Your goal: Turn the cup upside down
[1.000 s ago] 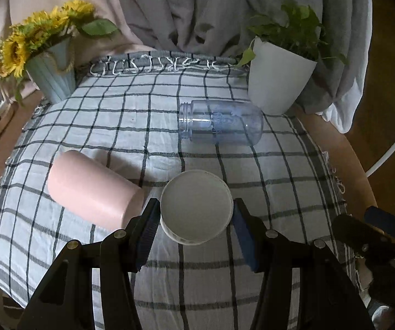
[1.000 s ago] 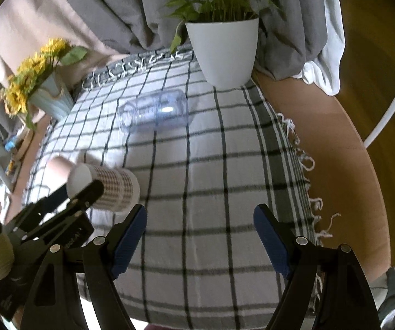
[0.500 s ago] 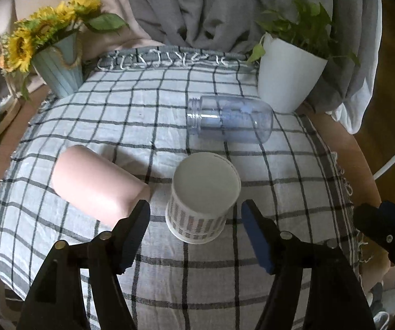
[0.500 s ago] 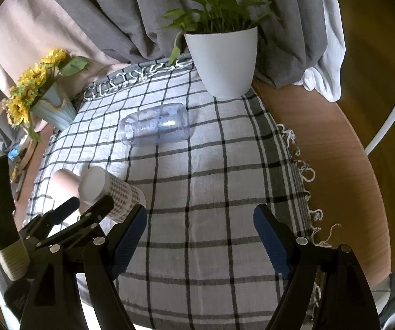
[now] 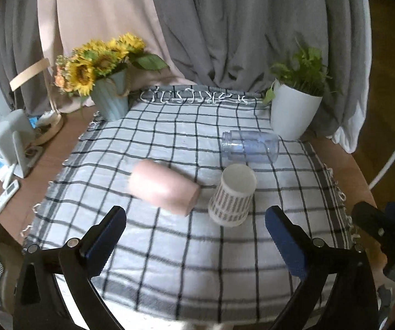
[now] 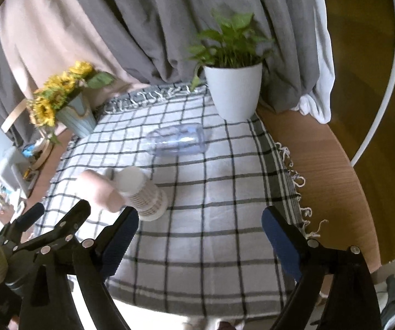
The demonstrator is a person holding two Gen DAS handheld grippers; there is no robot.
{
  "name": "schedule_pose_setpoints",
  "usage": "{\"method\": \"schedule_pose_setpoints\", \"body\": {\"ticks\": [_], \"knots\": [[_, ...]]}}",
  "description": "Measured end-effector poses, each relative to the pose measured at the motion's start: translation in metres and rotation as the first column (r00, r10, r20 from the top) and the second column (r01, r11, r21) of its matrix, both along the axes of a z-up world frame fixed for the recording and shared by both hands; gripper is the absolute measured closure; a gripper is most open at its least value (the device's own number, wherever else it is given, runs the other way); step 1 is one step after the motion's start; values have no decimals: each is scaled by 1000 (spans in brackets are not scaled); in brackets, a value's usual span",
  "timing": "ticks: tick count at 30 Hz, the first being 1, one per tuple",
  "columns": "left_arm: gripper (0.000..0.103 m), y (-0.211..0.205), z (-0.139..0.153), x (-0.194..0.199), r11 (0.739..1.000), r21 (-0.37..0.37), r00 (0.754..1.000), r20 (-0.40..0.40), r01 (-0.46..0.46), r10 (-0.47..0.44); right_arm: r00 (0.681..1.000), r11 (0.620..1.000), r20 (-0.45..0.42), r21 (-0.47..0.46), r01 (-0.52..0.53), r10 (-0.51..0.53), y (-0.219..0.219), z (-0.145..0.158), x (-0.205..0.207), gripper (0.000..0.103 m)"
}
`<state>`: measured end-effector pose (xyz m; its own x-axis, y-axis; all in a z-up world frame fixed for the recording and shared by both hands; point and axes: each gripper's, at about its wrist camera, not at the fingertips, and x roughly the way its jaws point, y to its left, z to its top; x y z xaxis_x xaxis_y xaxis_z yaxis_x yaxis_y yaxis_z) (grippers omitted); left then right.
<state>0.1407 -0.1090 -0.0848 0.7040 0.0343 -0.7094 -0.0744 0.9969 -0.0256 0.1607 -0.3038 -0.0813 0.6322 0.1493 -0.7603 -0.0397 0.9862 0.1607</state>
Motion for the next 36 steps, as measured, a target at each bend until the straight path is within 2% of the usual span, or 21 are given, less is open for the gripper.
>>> {"method": "schedule_pose_setpoints", "body": {"ticks": [5, 13, 18, 23, 30, 36], "knots": [[0, 29, 17, -42, 1000, -14, 1000, 19, 17, -17, 998, 1000, 57, -12, 22, -21, 21, 18, -35, 12], [0, 73, 32, -98, 1000, -17, 998, 61, -9, 10, 991, 999, 124, -13, 45, -43, 61, 34, -100, 12], [0, 89, 38, -128, 1000, 16, 996, 87, 3, -5, 987, 998, 150, -5, 61, -59, 79, 38, -134, 12], [0, 97, 47, -149, 1000, 14, 993, 114, 16, -17, 979, 998, 197, -14, 65, -61, 94, 46, -163, 12], [0, 105, 64, -172, 1000, 16, 981, 193, -27, 24, 963, 998, 268, -24, 51, -43, 103, 61, -188, 12], [0, 108, 77, -182, 999, -7, 971, 234, -48, 48, 960, 1000, 279, -16, 26, -21, 103, 69, -196, 12]]}}
